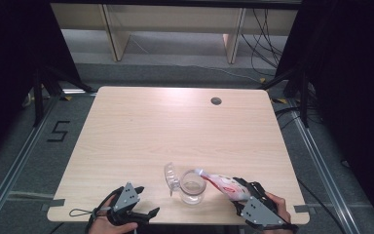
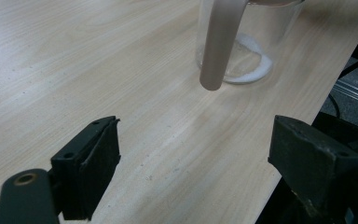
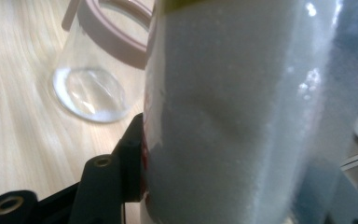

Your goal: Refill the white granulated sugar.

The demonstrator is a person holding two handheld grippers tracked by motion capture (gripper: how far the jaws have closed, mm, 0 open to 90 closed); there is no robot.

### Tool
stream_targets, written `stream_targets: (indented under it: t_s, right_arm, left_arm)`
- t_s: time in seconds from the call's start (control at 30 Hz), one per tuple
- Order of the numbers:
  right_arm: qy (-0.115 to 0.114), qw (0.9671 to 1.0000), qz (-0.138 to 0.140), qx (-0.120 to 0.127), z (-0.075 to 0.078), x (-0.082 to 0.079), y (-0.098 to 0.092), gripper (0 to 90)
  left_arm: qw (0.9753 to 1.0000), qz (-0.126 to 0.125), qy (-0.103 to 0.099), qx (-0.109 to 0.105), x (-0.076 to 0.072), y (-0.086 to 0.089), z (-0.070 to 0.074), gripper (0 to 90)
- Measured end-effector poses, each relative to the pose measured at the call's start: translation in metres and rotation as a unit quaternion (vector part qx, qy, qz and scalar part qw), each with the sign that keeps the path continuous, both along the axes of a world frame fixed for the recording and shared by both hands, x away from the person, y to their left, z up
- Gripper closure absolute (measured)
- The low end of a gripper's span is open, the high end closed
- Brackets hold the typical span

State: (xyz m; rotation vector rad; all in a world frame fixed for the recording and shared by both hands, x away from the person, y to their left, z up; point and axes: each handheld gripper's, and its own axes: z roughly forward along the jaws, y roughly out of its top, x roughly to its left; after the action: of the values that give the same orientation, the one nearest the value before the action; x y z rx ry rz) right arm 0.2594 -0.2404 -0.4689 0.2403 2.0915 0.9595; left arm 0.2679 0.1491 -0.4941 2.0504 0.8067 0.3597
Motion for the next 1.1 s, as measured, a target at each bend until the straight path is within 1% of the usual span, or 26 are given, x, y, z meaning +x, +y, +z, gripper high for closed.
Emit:
stream_targets:
  t_s: [0.1,0.13,0.17,0.2,0.27,0.3,0.33,0.37,0.4,0.43,0.47,0.5,0.53,0.57,0.6,0.77,0.8,0.83,0.87,0.9,0.93,0.97,1.0,1.03,1.07,1.1]
  right_arm:
    - [-0.006,0.9998,0.000,-0.021,0.000,-0.001,0.001,47.9]
    - [-0.016,0.9994,0.000,-0.030,0.001,-0.001,0.001,47.9]
    - [-0.011,0.9993,-0.005,-0.035,0.001,-0.003,0.001,47.9]
    - [-0.031,0.9981,0.002,-0.053,0.002,-0.001,0.001,48.0]
    - [-0.043,0.9967,0.003,-0.070,0.004,-0.002,0.001,48.0]
    - [-0.039,0.9967,-0.005,-0.071,0.004,-0.004,0.002,48.0]
    - [-0.052,0.9951,0.002,-0.084,0.006,-0.003,0.002,48.0]
    - [-0.052,0.9948,-0.006,-0.087,0.005,-0.006,0.002,48.1]
    - [-0.074,0.9903,0.001,-0.118,0.007,-0.006,0.003,48.1]
    - [-0.090,0.9864,0.002,-0.137,0.008,-0.005,0.004,48.1]
    - [-0.086,0.9869,-0.005,-0.136,0.007,-0.007,0.004,48.1]
    - [-0.096,0.9844,0.003,-0.147,0.008,-0.006,0.005,48.1]
    - [-0.106,0.9822,0.009,-0.155,0.008,-0.005,0.005,48.1]
    - [-0.108,0.9812,0.007,-0.160,0.008,-0.005,0.006,48.2]
    - [-0.116,0.9786,0.009,-0.169,0.008,-0.005,0.006,48.2]
    - [-0.131,0.9721,0.008,-0.195,0.009,-0.007,0.009,48.3]
    - [-0.127,0.9737,0.002,-0.189,0.007,-0.007,0.009,48.3]
    - [-0.133,0.9721,-0.001,-0.193,0.006,-0.008,0.010,48.4]
    - [-0.149,0.9648,0.003,-0.216,0.008,-0.008,0.011,48.4]
    - [-0.159,0.9600,0.004,-0.231,0.008,-0.008,0.012,48.4]
    - [-0.189,0.9482,0.019,-0.255,0.012,-0.007,0.013,48.5]
    - [-0.155,0.9607,0.000,-0.230,0.007,-0.009,0.013,48.5]
    - [-0.196,0.9433,0.023,-0.266,0.012,-0.007,0.014,48.5]
    - [-0.170,0.9563,-0.010,-0.238,0.004,-0.011,0.014,48.6]
    - [-0.174,0.9532,-0.003,-0.247,0.004,-0.010,0.015,48.6]
    - [-0.185,0.9477,0.000,-0.260,0.004,-0.010,0.016,48.6]
  left_arm:
    - [0.9999,-0.010,-0.005,0.008,0.001,0.001,0.000,15.9]
    - [0.9999,-0.011,-0.006,0.008,0.001,0.001,0.001,15.9]
    - [0.9999,-0.010,-0.005,0.007,0.001,0.001,0.001,15.8]
    - [1.0000,-0.003,0.002,0.001,0.000,0.000,0.000,15.9]
    - [1.0000,-0.005,0.000,0.002,0.000,0.000,0.000,15.9]
    - [1.0000,-0.005,-0.001,0.004,0.000,0.001,0.000,15.8]
    - [1.0000,-0.003,0.002,0.000,0.000,0.000,0.000,15.9]
    - [1.0000,-0.005,0.000,0.004,0.000,0.000,0.000,15.8]
    - [1.0000,-0.003,0.002,0.001,0.000,0.000,0.000,15.9]
    - [0.9999,-0.005,0.001,0.009,0.001,0.000,0.000,15.9]
    - [1.0000,-0.001,0.002,-0.006,0.000,-0.002,-0.001,15.9]
    - [1.0000,-0.006,0.002,0.004,0.000,0.000,0.000,15.8]
    - [1.0000,-0.003,0.003,-0.004,0.000,-0.001,-0.001,15.9]
    - [1.0000,-0.003,0.002,-0.004,0.000,-0.001,-0.001,15.8]
    - [1.0000,-0.003,0.003,-0.003,0.000,-0.001,-0.001,15.9]
    - [1.0000,-0.002,0.003,-0.007,0.000,-0.002,-0.001,15.8]
    - [1.0000,-0.002,0.003,-0.006,0.000,-0.002,-0.001,15.9]
    - [1.0000,-0.003,0.002,-0.005,0.000,-0.002,-0.001,15.8]
    - [1.0000,-0.002,0.004,-0.007,0.000,-0.002,-0.001,15.8]
    - [1.0000,-0.001,0.001,-0.007,0.000,-0.002,-0.002,15.9]
    - [1.0000,-0.002,0.001,-0.006,0.000,-0.002,-0.002,15.9]
    - [1.0000,-0.001,0.002,-0.006,0.000,-0.003,-0.002,15.9]
    - [1.0000,-0.001,0.002,-0.006,0.000,-0.003,-0.002,15.9]
    - [1.0000,-0.001,0.002,-0.006,0.000,-0.003,-0.002,15.8]
    - [1.0000,-0.001,0.002,-0.006,0.000,-0.003,-0.002,15.9]
    - [1.0000,-0.002,0.002,-0.009,0.000,-0.003,-0.002,15.9]
